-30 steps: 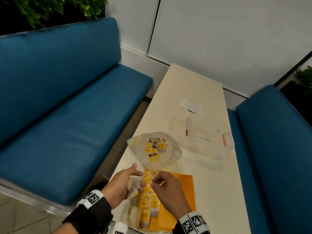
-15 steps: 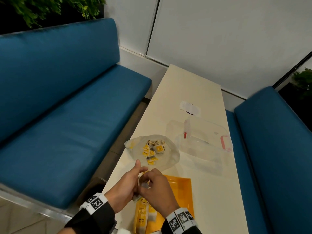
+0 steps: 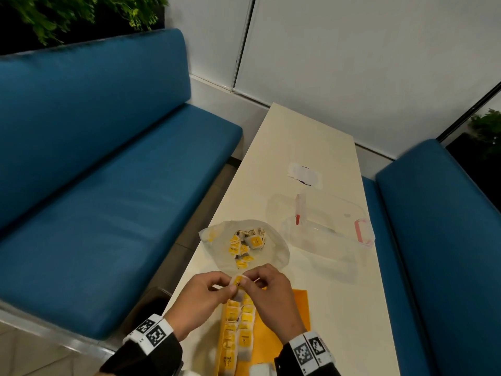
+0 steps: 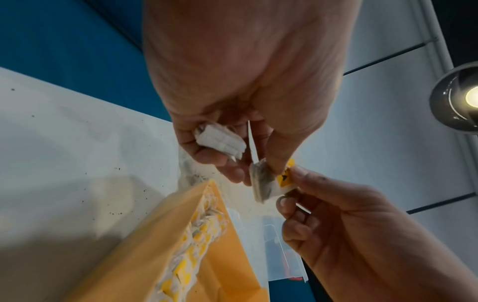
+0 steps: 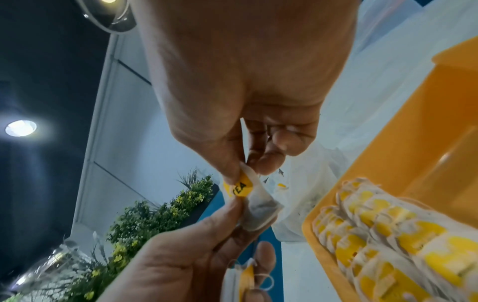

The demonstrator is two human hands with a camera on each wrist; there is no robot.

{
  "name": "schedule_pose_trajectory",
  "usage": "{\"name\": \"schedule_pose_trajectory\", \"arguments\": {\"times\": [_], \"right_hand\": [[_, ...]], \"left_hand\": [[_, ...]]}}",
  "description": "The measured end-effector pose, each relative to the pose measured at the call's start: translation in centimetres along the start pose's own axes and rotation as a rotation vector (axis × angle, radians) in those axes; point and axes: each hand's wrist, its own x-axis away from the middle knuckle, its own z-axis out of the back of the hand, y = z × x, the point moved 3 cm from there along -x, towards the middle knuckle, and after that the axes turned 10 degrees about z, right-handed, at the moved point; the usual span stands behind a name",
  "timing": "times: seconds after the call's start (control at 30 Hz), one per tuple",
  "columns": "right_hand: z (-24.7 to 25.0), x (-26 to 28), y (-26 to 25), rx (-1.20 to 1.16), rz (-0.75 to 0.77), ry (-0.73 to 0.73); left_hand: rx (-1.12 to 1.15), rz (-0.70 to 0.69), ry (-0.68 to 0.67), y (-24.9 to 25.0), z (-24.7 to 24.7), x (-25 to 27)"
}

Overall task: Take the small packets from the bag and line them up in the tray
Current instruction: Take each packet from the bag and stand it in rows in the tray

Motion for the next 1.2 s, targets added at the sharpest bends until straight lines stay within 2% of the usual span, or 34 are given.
{"name": "schedule_pose_trajectory", "arguments": {"times": [0.2,0.43,0.6,0.73,0.87,0.97,1.2], "right_hand": [[-0.3,0.3,1.1,-0.216,-0.078,-0.038],[0.3,0.6,2.0,-0.207,-0.110,-0.032],[1.3,1.1,2.8,-0.165,-0.145,-0.027],[2.0,2.3,3.7,-0.100,-0.182,-0.106],[1.8,4.4,5.9,-0.073,-0.282,-0.234],[0.9,6.0,7.7,-0.043,-0.376,-0.320],[-1.6,7.8,8.9,-0.060,-0.526,-0.420]], "left_hand": [[-0.044,-0.050,0.050,0.0,-0.2,-0.3],[-0.080,-0.052,-0.040,-0.3,-0.9,-0.5],[-0.121,-0.003,0.012,-0.8,-1.1,-1.0],[-0.332,0.112,0.098,-2.7,-0.7,-1.7],[-0.471,0.249,0.016,-4.8,-1.0,-1.9],[-0.469,0.288,-0.053,-5.5,-1.7,-1.5],[-0.370,0.294,-0.062,-6.0,-1.7,-1.2]]}}
